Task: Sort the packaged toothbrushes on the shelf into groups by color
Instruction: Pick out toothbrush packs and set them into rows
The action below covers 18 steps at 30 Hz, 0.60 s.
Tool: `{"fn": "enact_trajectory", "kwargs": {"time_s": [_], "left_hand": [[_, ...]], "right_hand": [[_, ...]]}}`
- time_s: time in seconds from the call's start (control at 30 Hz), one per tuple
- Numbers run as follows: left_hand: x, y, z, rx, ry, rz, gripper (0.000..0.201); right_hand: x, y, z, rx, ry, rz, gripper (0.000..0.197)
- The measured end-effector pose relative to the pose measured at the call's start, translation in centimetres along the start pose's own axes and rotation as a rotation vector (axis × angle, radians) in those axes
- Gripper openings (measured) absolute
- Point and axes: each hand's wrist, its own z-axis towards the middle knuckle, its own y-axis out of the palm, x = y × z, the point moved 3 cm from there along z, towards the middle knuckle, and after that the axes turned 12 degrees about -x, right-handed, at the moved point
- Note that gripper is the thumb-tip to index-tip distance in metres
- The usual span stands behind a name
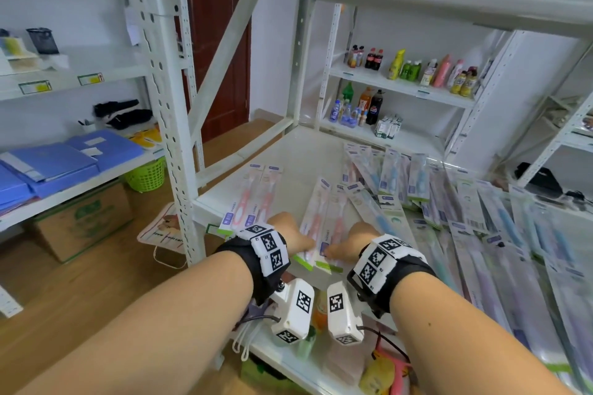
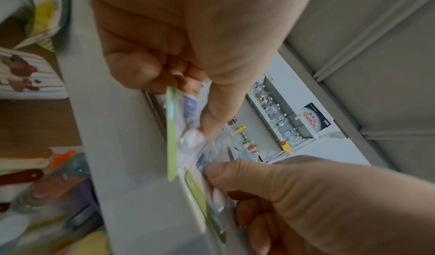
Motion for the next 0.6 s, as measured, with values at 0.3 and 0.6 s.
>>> {"fn": "enact_trajectory", "kwargs": {"time_s": [0.3,0.6], "left_hand": [[-3.8,-4.0,-1.6,0.275,0.047,-0.325,0.026],[-8.7,-7.3,-1.4,0.338,-0.047,-0.301,0.025]], "right_hand": [[-0.9,-0.2,1.0,0.088,-0.135,0.459,0.058],[-5.4,1.7,1.3,0.106,-0.319,0.522,0.061]]}}
